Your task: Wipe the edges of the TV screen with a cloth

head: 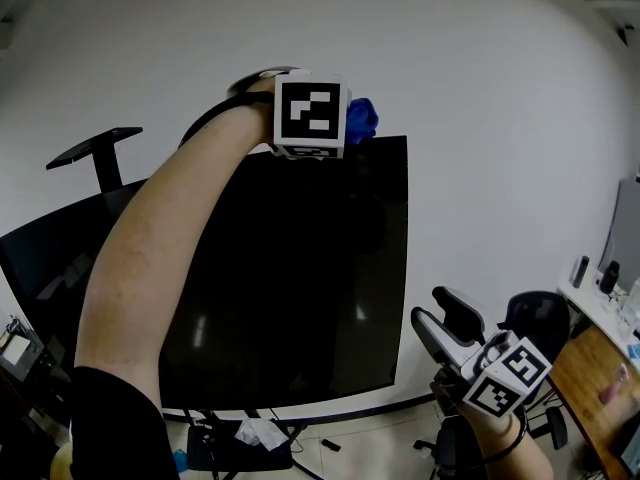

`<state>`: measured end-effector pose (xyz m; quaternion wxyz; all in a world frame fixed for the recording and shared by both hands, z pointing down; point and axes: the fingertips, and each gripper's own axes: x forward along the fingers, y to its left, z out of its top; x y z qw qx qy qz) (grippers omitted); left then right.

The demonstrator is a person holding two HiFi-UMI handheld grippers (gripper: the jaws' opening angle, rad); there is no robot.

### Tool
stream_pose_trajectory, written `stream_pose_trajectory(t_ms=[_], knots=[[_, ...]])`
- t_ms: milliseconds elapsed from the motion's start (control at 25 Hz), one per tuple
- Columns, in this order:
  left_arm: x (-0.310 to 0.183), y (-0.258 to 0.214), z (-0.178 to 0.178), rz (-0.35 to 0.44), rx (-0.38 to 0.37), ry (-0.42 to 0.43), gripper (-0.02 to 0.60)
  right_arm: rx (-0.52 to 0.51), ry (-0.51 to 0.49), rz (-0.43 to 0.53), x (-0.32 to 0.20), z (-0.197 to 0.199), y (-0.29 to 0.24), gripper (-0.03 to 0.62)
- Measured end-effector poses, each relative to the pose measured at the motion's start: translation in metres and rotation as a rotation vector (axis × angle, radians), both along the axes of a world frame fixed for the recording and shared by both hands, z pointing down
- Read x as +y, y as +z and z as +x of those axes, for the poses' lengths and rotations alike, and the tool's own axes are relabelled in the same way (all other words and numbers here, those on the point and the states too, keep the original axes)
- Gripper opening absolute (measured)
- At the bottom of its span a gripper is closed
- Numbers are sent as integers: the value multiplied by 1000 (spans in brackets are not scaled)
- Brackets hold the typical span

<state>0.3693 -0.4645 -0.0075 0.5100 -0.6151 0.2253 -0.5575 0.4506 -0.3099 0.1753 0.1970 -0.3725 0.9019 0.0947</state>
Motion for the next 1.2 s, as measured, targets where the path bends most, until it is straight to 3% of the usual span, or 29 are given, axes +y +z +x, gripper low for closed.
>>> stream_pose_trajectory(t_ms=[320, 600, 760, 880, 1040, 1200], knots=[[-9, -5, 71, 76, 2, 48, 114, -7, 27, -12, -5, 53, 9, 227], [-8, -7, 122, 125, 91, 174, 114, -27, 33, -27, -10, 75, 18, 227], [20, 1, 149, 58, 249, 329, 110, -37, 15, -40, -11, 74, 26, 227], [41, 12, 149, 36, 384, 412, 110, -47, -8, -55, -11, 69, 34, 227], [71, 39, 122, -16, 599, 484, 110, -60, -42, -82, -9, 55, 47, 227], [114, 89, 77, -138, 790, 518, 109, -66, -69, -114, -5, 31, 64, 227]])
